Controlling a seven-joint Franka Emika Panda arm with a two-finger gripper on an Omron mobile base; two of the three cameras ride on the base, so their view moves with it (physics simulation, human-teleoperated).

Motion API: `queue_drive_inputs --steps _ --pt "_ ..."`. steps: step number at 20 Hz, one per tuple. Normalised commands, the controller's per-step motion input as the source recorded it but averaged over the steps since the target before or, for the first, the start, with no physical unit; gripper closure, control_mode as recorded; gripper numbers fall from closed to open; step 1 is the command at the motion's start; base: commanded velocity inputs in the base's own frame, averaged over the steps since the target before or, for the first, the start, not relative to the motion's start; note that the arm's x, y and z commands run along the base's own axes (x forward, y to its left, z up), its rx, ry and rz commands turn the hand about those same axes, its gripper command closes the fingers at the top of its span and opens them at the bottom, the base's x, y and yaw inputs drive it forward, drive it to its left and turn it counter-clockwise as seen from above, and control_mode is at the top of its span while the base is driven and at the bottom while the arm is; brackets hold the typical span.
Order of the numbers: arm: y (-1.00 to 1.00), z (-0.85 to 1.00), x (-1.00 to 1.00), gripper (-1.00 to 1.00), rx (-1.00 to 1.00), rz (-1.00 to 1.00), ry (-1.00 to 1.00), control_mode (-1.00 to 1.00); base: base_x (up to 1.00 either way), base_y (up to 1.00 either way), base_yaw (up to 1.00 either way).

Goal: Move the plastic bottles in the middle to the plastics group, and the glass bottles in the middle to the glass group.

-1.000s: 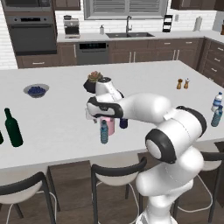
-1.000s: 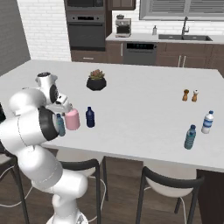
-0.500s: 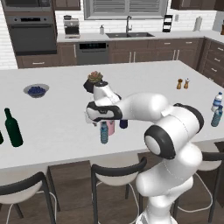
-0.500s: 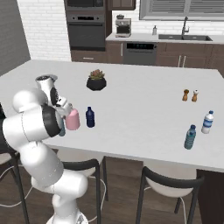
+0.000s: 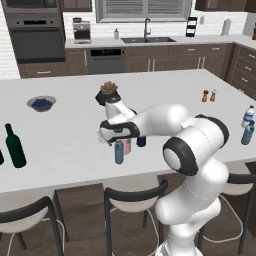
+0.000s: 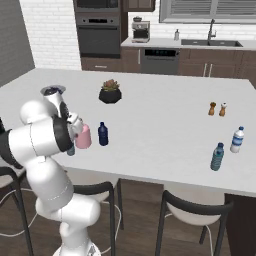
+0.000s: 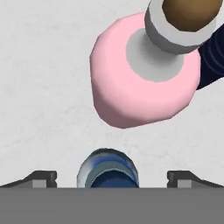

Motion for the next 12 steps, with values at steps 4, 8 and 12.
queue_drive_inputs --steps 4,8,12 --pt "0.0 -0.14 0.08 -1.0 -0.02 0.0 0.0 -1.0 0.0 0.0 0.0" --pt "0.0 -0.22 -0.21 -1.0 0.0 -0.02 0.0 -1.0 0.0 0.0 0.0" --pt "-0.07 -0.37 -0.29 1.0 0.0 -0.03 0.0 -1.0 0.0 0.0 0.0"
